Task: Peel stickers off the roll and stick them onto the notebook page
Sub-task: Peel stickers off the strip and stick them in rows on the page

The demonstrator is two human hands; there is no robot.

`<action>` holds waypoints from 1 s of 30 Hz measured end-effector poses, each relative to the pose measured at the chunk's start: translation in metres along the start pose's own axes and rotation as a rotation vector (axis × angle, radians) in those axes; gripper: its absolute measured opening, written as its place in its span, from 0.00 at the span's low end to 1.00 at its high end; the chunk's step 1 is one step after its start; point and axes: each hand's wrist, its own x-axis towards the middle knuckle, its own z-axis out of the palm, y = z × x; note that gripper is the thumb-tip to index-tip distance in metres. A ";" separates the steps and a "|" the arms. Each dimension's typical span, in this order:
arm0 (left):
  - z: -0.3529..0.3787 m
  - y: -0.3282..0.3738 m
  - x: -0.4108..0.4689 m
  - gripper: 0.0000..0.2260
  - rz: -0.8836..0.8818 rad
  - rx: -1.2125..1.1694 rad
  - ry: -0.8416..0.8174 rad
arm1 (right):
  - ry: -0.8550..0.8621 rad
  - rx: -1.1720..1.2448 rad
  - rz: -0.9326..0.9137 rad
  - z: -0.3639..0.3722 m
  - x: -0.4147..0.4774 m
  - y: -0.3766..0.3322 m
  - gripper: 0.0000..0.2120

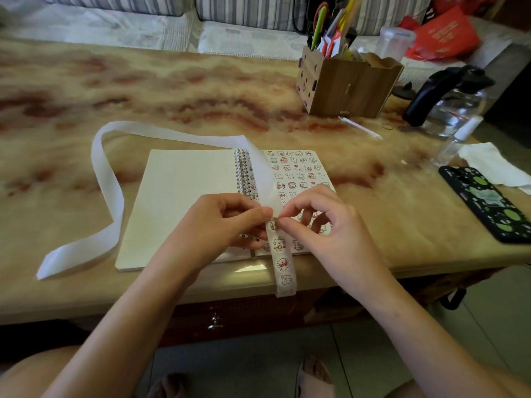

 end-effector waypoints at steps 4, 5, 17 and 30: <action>-0.003 -0.001 0.001 0.07 -0.014 0.015 0.015 | -0.030 0.037 0.002 -0.001 -0.001 -0.003 0.03; -0.004 -0.001 0.001 0.07 -0.015 0.016 0.020 | -0.037 0.077 0.015 -0.003 -0.001 -0.004 0.03; -0.009 -0.004 0.004 0.06 -0.038 0.027 0.056 | -0.101 0.199 0.533 -0.044 0.010 0.009 0.03; -0.008 -0.004 0.005 0.05 -0.043 0.031 0.063 | -0.169 0.074 0.548 -0.038 0.008 0.012 0.04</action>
